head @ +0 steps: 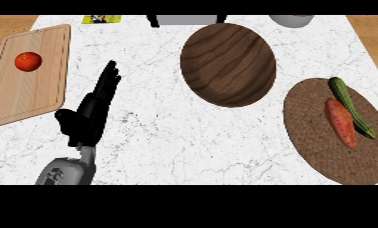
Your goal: Pick the sweet potato from the placemat and place it in the bowl
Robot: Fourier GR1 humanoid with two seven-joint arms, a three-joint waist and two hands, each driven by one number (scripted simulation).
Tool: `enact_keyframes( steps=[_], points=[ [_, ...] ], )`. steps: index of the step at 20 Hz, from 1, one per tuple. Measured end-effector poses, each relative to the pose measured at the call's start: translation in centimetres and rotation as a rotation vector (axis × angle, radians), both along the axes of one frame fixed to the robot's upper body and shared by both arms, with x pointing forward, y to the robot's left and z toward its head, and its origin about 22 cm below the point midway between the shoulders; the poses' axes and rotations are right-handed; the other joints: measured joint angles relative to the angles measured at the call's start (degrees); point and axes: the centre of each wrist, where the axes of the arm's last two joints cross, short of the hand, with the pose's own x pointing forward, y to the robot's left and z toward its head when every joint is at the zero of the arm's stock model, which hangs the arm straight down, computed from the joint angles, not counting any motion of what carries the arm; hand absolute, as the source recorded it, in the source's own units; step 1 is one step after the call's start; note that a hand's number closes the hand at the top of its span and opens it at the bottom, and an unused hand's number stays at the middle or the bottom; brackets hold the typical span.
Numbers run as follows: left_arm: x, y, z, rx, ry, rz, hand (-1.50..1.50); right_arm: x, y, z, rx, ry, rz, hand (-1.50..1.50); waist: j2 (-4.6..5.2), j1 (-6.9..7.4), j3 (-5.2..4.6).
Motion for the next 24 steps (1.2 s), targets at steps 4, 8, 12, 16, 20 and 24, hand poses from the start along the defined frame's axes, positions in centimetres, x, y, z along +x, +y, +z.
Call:
enact_keyframes(
  steps=[4, 8, 12, 16, 20, 24],
  points=[
    [0.2, 0.0, -0.2, 0.0, -0.003, -0.004, 0.0, -0.1, 0.2, -0.3, 0.043, 0.006, -0.008, -1.5, 0.02, 0.03, 0.01],
    [0.1, 0.1, -0.3, 0.002, -0.004, -0.005, 0.0, 0.3, 0.6, -1.4, 0.07, 0.022, -0.01, -1.5, 0.02, 0.11, 0.01],
    [0.0, 0.3, -0.4, 0.003, 0.0, -0.007, 0.0, 1.1, 0.8, -2.8, 0.096, 0.034, -0.016, -1.5, 0.03, 0.2, 0.0],
    [0.4, 0.1, -0.1, 0.002, -0.006, -0.013, 0.0, 1.5, 1.5, -4.5, 0.11, 0.037, -0.025, -1.5, 0.05, 0.19, 0.01],
    [-0.1, -0.2, -0.1, -0.001, -0.006, -0.008, 0.0, 1.8, 1.3, -5.5, 0.11, 0.038, -0.034, -1.5, 0.04, 0.23, 0.01],
    [-0.1, 0.2, 0.3, 0.001, -0.01, -0.003, 0.0, 1.8, 1.0, -6.4, 0.035, 0.055, -0.052, -1.5, 0.06, 0.31, 0.01]
  ],
)
